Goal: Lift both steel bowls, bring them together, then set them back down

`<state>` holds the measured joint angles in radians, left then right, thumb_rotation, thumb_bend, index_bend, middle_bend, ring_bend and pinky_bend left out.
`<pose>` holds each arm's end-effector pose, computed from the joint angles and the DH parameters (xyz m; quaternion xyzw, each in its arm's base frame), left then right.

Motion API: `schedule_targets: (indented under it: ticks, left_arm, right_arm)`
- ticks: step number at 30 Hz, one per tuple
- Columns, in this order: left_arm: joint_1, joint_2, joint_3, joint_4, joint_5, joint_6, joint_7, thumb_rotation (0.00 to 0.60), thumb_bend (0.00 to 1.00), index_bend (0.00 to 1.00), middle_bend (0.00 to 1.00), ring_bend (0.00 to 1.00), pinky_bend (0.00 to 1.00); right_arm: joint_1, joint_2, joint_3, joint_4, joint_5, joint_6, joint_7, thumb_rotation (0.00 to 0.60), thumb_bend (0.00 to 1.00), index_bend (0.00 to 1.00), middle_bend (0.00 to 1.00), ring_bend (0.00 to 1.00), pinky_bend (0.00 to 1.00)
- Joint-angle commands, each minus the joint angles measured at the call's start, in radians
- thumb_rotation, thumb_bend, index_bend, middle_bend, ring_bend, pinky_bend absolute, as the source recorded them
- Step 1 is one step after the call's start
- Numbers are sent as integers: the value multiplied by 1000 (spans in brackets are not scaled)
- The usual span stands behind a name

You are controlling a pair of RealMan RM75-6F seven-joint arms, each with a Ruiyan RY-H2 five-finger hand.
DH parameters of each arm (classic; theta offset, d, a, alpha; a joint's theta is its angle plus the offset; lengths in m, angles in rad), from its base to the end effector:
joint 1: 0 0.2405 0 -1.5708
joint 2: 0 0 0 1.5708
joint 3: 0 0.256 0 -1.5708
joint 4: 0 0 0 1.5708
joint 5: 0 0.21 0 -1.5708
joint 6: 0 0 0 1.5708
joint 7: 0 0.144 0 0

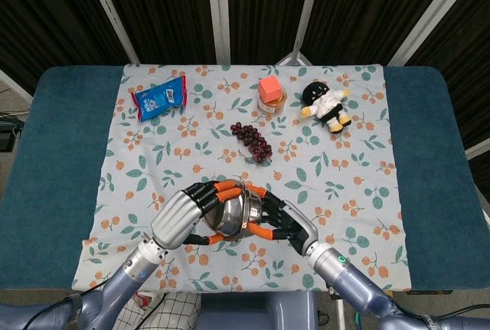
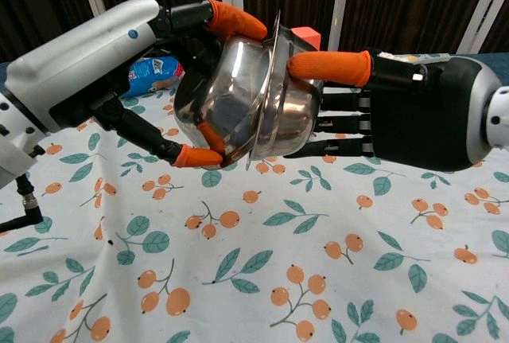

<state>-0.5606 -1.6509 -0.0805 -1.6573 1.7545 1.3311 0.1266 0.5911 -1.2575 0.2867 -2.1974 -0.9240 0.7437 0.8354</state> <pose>-0.0781 0.2338 -0.0048 -0.6883 -0.3000 -0.6115 0.2497 -0.0717 -0.2369 0.0329 -0.2909 0.8599 -0.4160 0.0537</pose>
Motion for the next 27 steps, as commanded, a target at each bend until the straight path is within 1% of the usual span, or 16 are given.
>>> schedule_targets:
  ticks: [1, 7, 13, 22, 27]
  left_arm:
    - [1, 1, 3, -4, 4, 4, 3, 600, 389, 399, 550, 441, 621]
    - [8, 18, 15, -23, 21, 22, 5, 600, 389, 399, 551, 441, 621]
    - [15, 47, 21, -50, 30, 34, 12, 600, 389, 399, 551, 441, 621]
    - [23, 82, 20, -81, 25, 39, 26, 600, 390, 399, 550, 441, 621]
    - [23, 84, 21, -87, 26, 34, 37, 600, 389, 399, 550, 441, 621]
  right_arm:
    - [8, -11, -5, -25, 21, 23, -42, 600, 433, 973, 881, 943, 1000]
    - [3, -5, 8, -18, 57, 39, -58, 600, 433, 973, 881, 943, 1000]
    - [-12, 20, 32, 23, 66, 3, -30, 600, 434, 973, 881, 943, 1000]
    - [-60, 68, 79, 92, 19, -76, 54, 600, 435, 973, 881, 943, 1000]
    - [-76, 79, 93, 100, -2, -95, 79, 600, 439, 973, 881, 943, 1000]
